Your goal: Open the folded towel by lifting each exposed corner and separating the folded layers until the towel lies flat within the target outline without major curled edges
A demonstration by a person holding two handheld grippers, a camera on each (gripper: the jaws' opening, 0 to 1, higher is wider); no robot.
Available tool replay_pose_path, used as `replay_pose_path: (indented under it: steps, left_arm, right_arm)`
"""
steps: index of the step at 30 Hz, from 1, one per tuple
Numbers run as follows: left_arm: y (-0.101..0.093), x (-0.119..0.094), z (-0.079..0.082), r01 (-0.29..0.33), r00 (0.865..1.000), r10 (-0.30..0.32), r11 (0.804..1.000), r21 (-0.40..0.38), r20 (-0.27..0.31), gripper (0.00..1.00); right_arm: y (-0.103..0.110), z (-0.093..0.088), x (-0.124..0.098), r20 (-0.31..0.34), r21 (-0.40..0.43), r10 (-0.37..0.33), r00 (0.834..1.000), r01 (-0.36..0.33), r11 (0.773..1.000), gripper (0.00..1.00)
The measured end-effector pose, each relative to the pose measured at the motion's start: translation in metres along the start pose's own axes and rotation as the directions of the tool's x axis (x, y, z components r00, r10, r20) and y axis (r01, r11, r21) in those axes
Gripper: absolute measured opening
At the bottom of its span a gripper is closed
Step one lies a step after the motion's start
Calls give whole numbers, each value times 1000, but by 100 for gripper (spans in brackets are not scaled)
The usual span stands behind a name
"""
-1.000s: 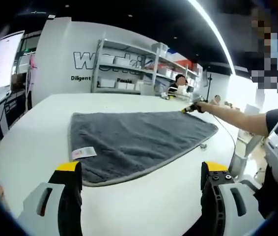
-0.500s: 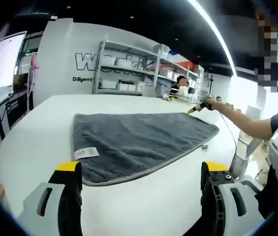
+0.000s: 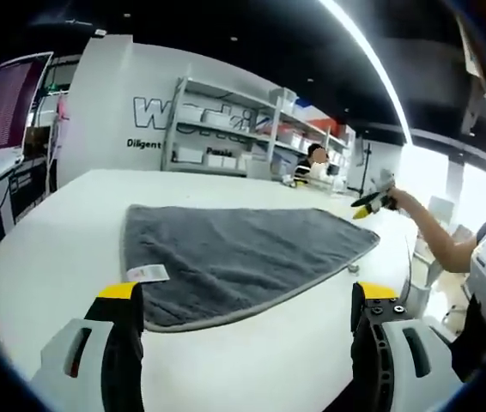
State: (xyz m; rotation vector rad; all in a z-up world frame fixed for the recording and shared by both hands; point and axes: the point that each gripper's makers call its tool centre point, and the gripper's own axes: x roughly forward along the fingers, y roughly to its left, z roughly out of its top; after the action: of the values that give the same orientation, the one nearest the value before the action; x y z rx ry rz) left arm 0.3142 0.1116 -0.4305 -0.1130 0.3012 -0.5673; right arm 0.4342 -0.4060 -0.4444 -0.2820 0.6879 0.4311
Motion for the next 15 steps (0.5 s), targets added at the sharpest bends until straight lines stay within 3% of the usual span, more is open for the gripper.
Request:
replay_pose_path:
  steps: [2,9,15]
  left_arm:
    - [1,-1,0,-6,1000,6,1000,-1,1,99]
    - [6,-3,-3,-21,1000,21,1000,-3,-7,99]
    - [5,-1,-4,-23,1000,23,1000,-12,-6,99]
  right_arm:
    - [2,-2,-3,11,1,-4,1000,4,1000,100]
    - [40,-16,-37,75,-10,19,997,-18,1000,99]
    - [62,-26,-53,116,-14,7,993,-6,1000,99]
